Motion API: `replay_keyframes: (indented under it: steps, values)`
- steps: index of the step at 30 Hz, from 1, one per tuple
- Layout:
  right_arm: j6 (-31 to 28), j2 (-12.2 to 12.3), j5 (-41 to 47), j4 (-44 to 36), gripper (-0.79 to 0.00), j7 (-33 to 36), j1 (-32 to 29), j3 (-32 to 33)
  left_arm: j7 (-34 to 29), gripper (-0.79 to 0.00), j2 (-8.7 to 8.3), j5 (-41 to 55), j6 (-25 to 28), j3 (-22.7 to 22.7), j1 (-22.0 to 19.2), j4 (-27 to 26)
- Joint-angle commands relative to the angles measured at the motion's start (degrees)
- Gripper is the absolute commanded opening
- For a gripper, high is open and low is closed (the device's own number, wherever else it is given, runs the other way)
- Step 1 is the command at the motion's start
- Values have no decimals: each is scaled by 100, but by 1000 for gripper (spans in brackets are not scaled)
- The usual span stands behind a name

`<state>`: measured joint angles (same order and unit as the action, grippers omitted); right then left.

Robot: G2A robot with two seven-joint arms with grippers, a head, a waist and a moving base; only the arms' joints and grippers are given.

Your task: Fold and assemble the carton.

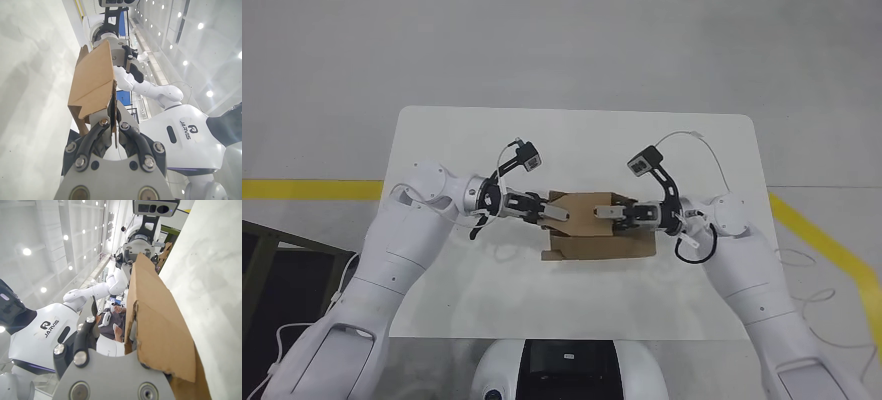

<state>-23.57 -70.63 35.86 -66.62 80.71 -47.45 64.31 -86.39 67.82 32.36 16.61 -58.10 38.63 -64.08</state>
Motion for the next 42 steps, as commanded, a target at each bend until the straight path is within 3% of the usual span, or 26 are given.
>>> replay_keyframes:
  steps: [1, 9, 13, 24, 26, 27, 28, 42]
  values:
    - [-28, 5, -82, 31, -431, -28, 17, -22, -2, -785, 1, 1, -2, 10, -4, -2]
    - [-98, 11, -295, 94, -588, -98, 81, -129, 0, -785, 8, 22, 5, 48, -15, 57]
    - [-94, 13, -274, 128, -776, -94, 92, -151, 10, -785, 8, 30, 12, 52, -18, 67]
    - [-51, 35, -393, 123, -785, -233, 109, -153, 2, -785, -3, 30, 19, 45, -16, 34]
    - [-47, 43, -460, 106, -785, -272, 110, -150, -1, -422, -8, 49, 16, 33, -6, 17]
    - [-38, 47, -493, 93, -785, -293, 108, -151, -3, -145, -10, 73, 14, 22, 0, 6]
    - [-27, 51, -533, 84, -785, -321, 108, -151, 6, 0, -13, 112, 41, -2, 8, -14]
    - [115, 108, -1183, -152, -785, -750, 60, -191, -119, 0, -90, 502, 8, -256, 201, -481]
